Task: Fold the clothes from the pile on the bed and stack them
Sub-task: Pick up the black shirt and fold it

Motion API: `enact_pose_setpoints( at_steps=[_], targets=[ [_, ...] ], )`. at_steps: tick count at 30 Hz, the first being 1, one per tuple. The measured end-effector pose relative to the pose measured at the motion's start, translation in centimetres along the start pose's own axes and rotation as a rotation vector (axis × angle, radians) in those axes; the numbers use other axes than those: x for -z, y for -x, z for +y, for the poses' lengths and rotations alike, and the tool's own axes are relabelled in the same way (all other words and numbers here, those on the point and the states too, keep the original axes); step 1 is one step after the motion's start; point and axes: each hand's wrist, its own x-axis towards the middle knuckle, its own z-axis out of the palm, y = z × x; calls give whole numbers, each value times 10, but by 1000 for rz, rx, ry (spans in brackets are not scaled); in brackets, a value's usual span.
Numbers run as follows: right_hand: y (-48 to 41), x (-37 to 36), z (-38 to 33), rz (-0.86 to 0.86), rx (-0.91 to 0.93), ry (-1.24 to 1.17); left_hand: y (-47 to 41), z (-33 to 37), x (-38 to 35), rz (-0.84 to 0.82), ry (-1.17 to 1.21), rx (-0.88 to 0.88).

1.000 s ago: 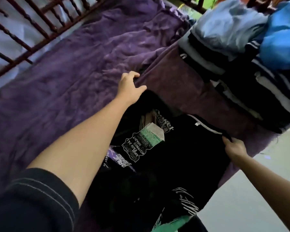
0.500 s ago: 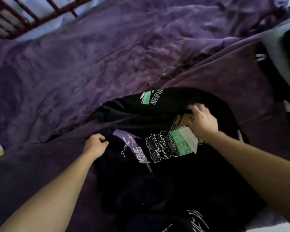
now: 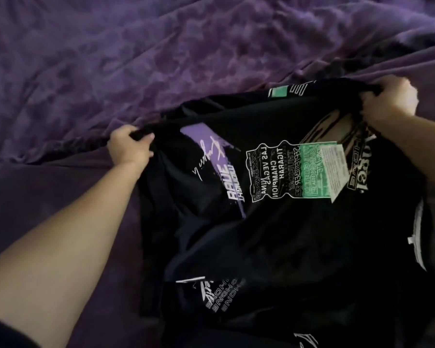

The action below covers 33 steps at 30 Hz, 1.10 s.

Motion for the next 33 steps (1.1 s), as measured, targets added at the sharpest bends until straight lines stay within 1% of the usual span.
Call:
enact_pose_setpoints(
  at_steps=[2, 4, 5, 7, 9, 11, 14, 16, 18, 19, 20, 22, 26, 27, 29, 31, 32, 33],
  targets=[
    [1, -8, -5, -100, -42, -48, -5, 2, -9, -63, -36, 27],
    [23, -15, -9, -194, 6, -23, 8, -6, -7, -25, -106, -14],
    [41, -17, -8, -205, 75, -14, 23, -14, -1, 27, -128, -61],
    [88, -18, -2, -157, 240, -42, 63, -39, 14, 102, -152, -96],
    [145, -17, 13, -148, 383, -56, 113, -78, 30, 81, -170, -22],
    [207, -17, 35, -216, 480, -61, 168, -118, 46, -6, -172, 59],
    [295, -20, 71, -392, 625, -40, 248, -170, 66, -174, -157, 146],
    [339, -25, 95, -608, 674, 32, 281, -195, 74, -258, -162, 112],
    [365, -31, 117, -855, 695, 257, 290, -209, 79, -273, -193, 33],
    [372, -34, 128, -920, 715, 379, 289, -213, 80, -269, -200, 22],
    [377, -34, 136, -932, 715, 454, 284, -214, 82, -272, -201, 38],
    [384, -34, 144, -866, 695, 483, 270, -211, 84, -285, -188, 80],
    [390, -38, 147, -668, 660, 394, 246, -201, 71, -390, -278, 119],
    [390, -38, 146, -633, 636, 344, 245, -196, 68, -411, -246, 152],
    [390, -35, 147, -558, 565, 227, 244, -187, 72, -402, 4, 253],
    [395, -30, 153, -498, 518, 182, 242, -189, 90, -384, 265, 344],
    [400, -27, 157, -496, 509, 199, 244, -196, 103, -399, 304, 363],
    [408, -24, 162, -501, 504, 233, 247, -206, 118, -408, 266, 363]
  ],
)
